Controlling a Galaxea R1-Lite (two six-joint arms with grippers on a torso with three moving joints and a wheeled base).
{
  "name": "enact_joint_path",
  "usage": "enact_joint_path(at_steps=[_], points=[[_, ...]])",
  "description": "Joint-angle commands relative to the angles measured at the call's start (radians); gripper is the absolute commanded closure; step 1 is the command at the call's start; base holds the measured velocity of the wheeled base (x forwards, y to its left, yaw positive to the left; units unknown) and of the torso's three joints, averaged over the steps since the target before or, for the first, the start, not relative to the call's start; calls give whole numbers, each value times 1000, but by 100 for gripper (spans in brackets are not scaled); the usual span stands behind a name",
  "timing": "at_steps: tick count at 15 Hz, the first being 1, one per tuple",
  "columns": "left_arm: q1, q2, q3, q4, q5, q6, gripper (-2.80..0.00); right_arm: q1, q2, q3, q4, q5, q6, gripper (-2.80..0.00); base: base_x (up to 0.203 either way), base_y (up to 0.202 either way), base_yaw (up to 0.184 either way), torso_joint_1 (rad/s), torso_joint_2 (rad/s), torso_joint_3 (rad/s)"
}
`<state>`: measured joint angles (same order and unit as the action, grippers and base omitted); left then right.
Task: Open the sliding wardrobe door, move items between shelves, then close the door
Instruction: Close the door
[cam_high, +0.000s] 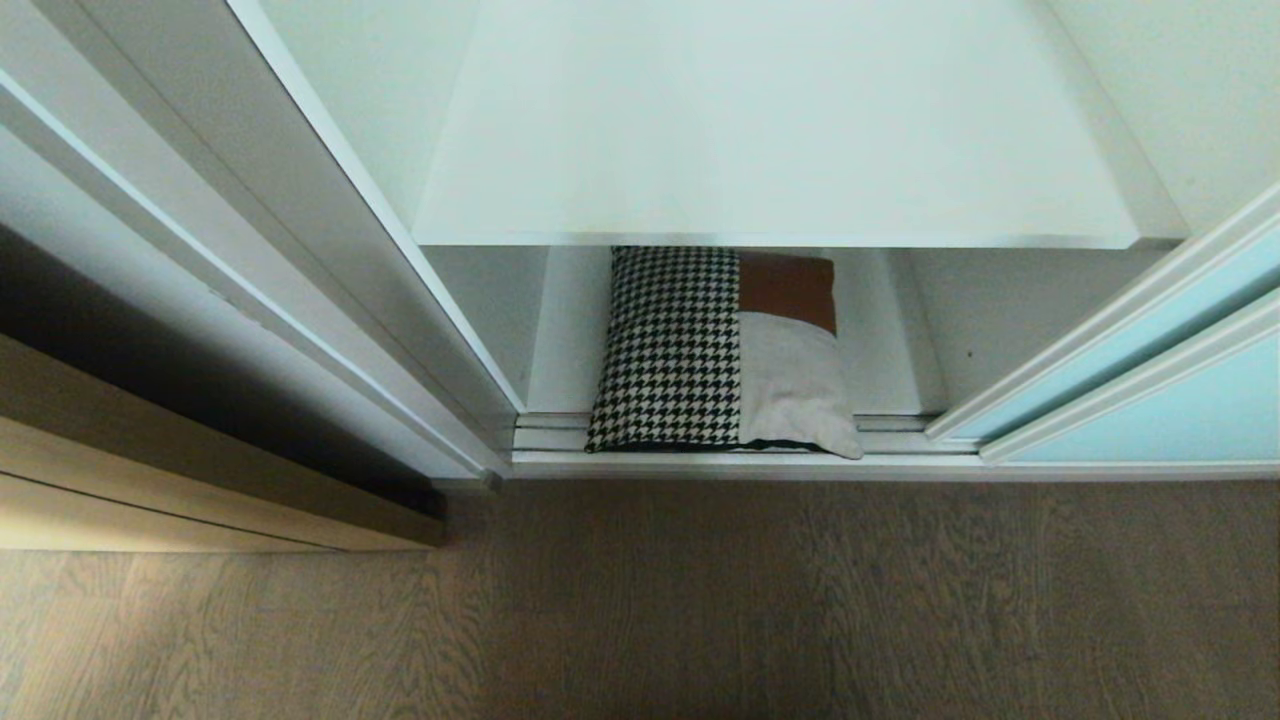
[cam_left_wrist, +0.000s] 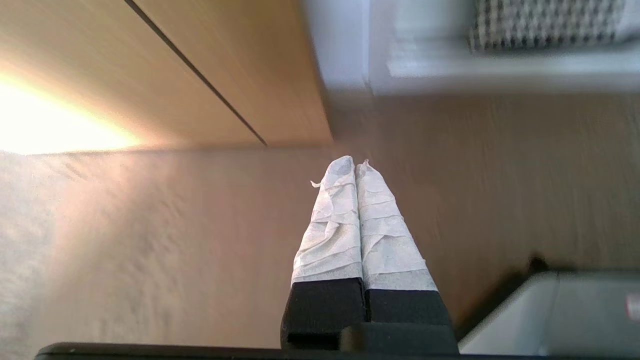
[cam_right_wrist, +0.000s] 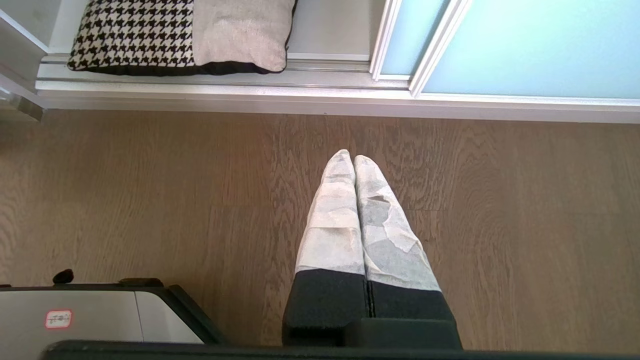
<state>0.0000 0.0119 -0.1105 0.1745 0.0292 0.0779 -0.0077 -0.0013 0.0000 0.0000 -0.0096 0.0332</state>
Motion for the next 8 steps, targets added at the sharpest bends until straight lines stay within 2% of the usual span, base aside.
enact_joint_path(at_steps=[1,4,8], points=[[2,-10,52,-10,-72,-9,0,0,1,0,0,-1,1,0,0,0,0,0,0,0],[2,-10,54,-21,-63,-34,0,0,1,0,0,-1,1,0,0,0,0,0,0,0],[2,-9,57,-26,-69,5,0,0,1,0,0,0,1,0,0,0,0,0,0,0]])
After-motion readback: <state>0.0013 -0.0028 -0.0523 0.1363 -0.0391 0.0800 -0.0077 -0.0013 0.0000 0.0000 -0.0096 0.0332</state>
